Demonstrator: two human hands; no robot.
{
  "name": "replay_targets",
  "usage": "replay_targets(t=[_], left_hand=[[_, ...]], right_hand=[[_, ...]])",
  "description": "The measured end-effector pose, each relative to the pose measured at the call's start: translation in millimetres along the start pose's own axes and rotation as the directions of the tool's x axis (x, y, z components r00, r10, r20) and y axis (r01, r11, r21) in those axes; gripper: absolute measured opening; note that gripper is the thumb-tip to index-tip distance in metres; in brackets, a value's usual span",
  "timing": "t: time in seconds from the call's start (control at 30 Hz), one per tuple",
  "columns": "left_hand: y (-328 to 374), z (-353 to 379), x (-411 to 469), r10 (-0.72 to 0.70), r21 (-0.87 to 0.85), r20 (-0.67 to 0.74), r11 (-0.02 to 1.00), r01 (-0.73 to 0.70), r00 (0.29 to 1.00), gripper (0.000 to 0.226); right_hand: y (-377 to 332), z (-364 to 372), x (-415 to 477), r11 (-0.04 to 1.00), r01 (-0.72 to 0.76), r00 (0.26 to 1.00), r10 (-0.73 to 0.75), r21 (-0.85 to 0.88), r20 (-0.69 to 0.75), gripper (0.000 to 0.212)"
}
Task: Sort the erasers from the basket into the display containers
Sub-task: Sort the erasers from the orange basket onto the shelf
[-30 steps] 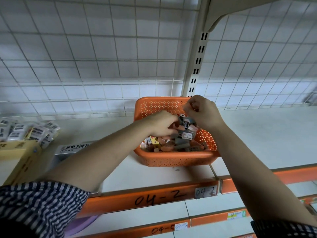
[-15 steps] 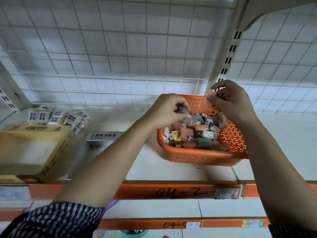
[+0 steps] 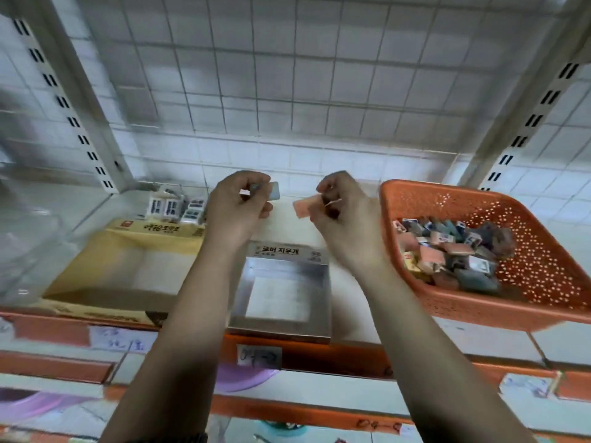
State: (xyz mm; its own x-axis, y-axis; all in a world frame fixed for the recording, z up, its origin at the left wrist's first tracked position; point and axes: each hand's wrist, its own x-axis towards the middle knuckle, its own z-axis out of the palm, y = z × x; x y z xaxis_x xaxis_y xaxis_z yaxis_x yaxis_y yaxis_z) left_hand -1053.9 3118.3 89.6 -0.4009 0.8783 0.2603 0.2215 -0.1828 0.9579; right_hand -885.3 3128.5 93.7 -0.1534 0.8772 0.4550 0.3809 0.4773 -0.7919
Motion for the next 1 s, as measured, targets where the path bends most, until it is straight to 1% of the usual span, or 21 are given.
replay_targets(t=[0.07, 0.17, 0.23, 0.3, 0.4, 0.47, 0.53, 0.63, 0.7, 0.77, 0.87, 0.93, 1.0], left_hand=[[-13, -7, 3, -0.003, -0.010, -0.022, 1.000, 0.003, 1.000, 0.011], [-28, -10, 2, 0.026, 0.003, -0.009, 1.000, -0.026, 1.000, 0.009], [-37, -10, 1, 0.050, 0.064, 0.011, 0.997, -0.051, 0.999, 0.012], [-45, -9, 1, 0.059, 0.096, 0.033, 0.993, -0.062, 0.998, 0.012], [-49, -7, 1, 0.050, 0.088, 0.049, 0.995, -0.055, 0.998, 0.011], [-52, -5, 2, 0.045, 0.093, 0.065, 0.994, -0.051, 0.997, 0.012], [-55, -3, 3, 0.064, 0.131, 0.095, 0.988, -0.077, 0.993, 0.013], [-56, 2, 9, 0.090, 0.265, 0.127, 0.957, -0.121, 0.988, 0.014], [-57, 7, 14, 0.070, 0.362, 0.162, 0.924, -0.126, 0.984, 0.014], [-59, 11, 18, 0.023, 0.437, 0.183, 0.894, -0.102, 0.983, 0.013], [-58, 14, 18, -0.062, 0.520, 0.204, 0.853, -0.055, 0.977, 0.012], [-59, 16, 17, -0.090, 0.580, 0.220, 0.813, -0.056, 0.971, 0.010], [-57, 16, 16, -0.106, 0.612, 0.238, 0.789, -0.064, 0.965, 0.014]], right_hand=[[16, 20, 2, 0.996, -0.085, 0.996, 0.086, -0.035, 0.024, 0.017], [38, 35, 14, 0.968, -0.228, 0.968, 0.237, -0.108, 0.084, 0.013], [47, 41, 19, 0.943, -0.290, 0.943, 0.311, -0.163, 0.120, 0.016], [52, 44, 22, 0.923, -0.313, 0.927, 0.348, -0.222, 0.139, 0.014], [58, 46, 22, 0.913, -0.300, 0.924, 0.351, -0.277, 0.153, 0.007], [60, 43, 19, 0.920, -0.312, 0.929, 0.347, -0.235, 0.125, 0.005], [62, 38, 14, 0.933, -0.321, 0.941, 0.334, -0.163, 0.061, 0.008], [58, 29, 1, 0.959, -0.275, 0.962, 0.274, -0.069, -0.024, 0.015], [53, 25, -7, 0.973, -0.228, 0.973, 0.226, -0.044, -0.051, 0.019], [49, 22, -12, 0.977, -0.209, 0.977, 0.206, -0.044, -0.060, 0.020], [48, 18, -16, 0.974, -0.218, 0.974, 0.214, -0.055, -0.074, 0.017], [47, 14, -18, 0.975, -0.206, 0.977, 0.201, -0.085, -0.074, 0.016], [40, 12, -19, 0.979, -0.186, 0.982, 0.182, -0.080, -0.059, 0.015]])
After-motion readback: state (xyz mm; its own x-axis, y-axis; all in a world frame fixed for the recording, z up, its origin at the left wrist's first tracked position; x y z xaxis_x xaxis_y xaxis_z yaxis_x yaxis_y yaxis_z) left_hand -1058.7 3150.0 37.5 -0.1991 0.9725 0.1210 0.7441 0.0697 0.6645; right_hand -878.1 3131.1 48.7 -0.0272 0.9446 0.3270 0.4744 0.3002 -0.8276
